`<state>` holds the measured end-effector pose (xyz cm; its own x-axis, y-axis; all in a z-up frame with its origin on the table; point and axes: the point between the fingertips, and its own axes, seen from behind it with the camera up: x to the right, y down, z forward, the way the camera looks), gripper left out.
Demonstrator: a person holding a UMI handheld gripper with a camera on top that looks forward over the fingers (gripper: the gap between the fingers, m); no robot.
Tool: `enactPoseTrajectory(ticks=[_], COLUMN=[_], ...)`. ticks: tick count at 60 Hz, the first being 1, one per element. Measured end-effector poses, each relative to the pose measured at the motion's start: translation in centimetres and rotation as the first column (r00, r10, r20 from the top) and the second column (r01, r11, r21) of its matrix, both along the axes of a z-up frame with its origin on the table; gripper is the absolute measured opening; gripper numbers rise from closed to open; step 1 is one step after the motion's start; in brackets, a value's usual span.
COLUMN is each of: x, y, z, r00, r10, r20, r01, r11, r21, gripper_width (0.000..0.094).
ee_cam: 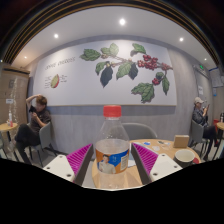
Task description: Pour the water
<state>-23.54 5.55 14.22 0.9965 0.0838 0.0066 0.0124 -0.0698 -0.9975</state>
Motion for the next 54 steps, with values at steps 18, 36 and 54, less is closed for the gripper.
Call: enactPoseTrajectory(ticks=[18,36,54], x=[1.3,4.7,14.3], y=[1.5,1.5,1.0], z=[0.4,2.0,3.3], r00=[1.0,0.834,-0.061], r10=[0.001,0.027,0.062], r20=[-0.008,-0.551,-0.996], r01=[0.0,-0.002,0.02], r11=[0.997,0.999,0.998], r21=[0.082,0.046,0.061], gripper_width=[0.0327,0.0325,0.0368])
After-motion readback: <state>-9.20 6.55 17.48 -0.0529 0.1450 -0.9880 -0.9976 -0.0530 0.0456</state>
